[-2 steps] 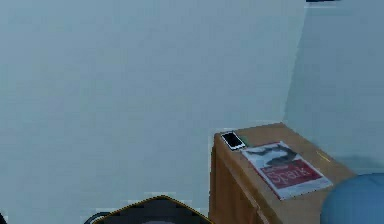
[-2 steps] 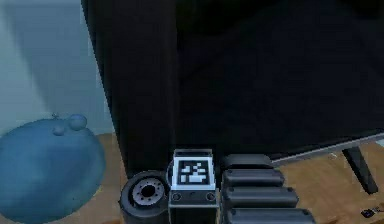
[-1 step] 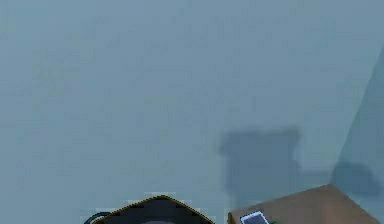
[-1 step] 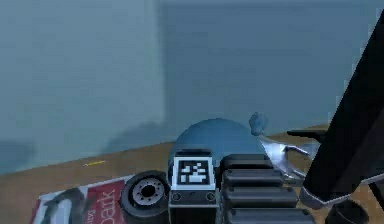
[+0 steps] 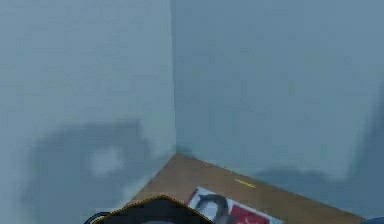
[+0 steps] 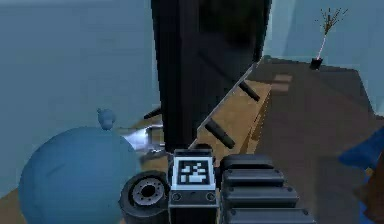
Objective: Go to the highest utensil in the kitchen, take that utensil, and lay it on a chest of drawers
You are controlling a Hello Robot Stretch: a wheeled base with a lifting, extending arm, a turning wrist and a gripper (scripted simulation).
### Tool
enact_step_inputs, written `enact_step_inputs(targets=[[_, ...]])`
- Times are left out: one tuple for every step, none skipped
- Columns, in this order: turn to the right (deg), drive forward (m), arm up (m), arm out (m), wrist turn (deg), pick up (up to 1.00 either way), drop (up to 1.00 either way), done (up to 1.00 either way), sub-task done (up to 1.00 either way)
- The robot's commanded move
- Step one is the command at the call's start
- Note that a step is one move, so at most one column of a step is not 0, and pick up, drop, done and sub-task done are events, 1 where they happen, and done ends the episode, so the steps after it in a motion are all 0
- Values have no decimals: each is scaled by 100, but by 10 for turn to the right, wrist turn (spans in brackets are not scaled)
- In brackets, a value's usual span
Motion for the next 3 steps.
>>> enact_step_inputs(targets=[[450,0,0,0,0,0,0,0,0],[450,0,0,0,0,0,0,0,0],[30,0,0,0,0,0,0,0,0]])
